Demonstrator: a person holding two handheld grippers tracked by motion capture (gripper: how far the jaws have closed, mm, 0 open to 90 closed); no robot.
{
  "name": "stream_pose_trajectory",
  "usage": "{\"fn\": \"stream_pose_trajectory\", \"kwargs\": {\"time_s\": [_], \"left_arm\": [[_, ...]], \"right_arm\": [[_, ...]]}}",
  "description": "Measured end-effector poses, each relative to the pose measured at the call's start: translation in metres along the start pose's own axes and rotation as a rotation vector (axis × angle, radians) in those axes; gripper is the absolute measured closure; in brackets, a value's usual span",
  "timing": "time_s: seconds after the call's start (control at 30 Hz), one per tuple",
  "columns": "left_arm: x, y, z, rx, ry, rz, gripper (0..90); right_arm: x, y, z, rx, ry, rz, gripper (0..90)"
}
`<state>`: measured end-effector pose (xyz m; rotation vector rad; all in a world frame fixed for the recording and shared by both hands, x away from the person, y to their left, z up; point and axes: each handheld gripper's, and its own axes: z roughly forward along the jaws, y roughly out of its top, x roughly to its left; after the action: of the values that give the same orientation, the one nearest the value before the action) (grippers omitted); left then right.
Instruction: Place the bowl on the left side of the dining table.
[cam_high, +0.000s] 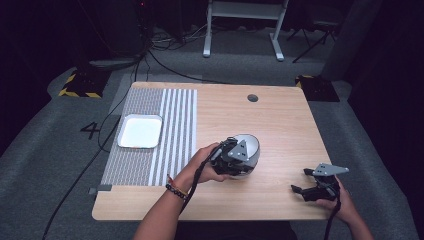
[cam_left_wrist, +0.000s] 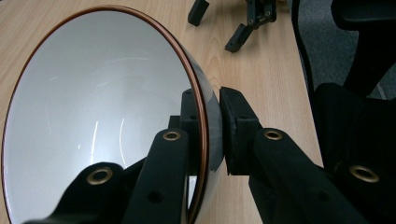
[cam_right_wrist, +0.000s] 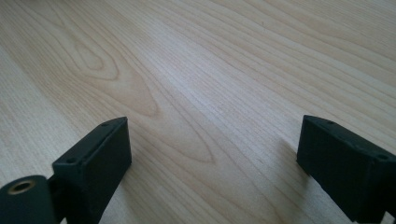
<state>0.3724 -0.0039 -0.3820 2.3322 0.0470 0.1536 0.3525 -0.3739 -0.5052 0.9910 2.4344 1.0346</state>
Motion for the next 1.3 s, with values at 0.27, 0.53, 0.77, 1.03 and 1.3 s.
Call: {"fn": "stream_pose_trajectory", "kwargs": {"time_s": [0.27, 0.53, 0.77, 1.03, 1.3], "left_arm": [[-0.001, 0.001, -0.008, -0.053, 0.023, -0.012, 80.3], [0.0, -0.001, -0.02, -0.086, 0.053, -0.031, 80.3], [0.003, -0.005, -0.028, -0.1, 0.079, -0.038, 80.3], [0.004, -0.011, -0.037, -0.125, 0.104, -0.04, 80.3], [0.007, -0.018, -0.049, -0.124, 0.144, -0.06, 80.3]], "right_arm": [[0.0, 0.0, 0.0, 0.0, 0.0, 0.001, 10.1], [0.0, 0.0, 0.0, -0.001, 0.0, -0.001, 10.1], [0.0, 0.0, 0.0, 0.0, 0.0, -0.001, 10.1], [0.0, 0.0, 0.0, -0.001, 0.0, 0.0, 10.1], [0.0, 0.0, 0.0, -0.001, 0.0, -0.001, 10.1]]}}
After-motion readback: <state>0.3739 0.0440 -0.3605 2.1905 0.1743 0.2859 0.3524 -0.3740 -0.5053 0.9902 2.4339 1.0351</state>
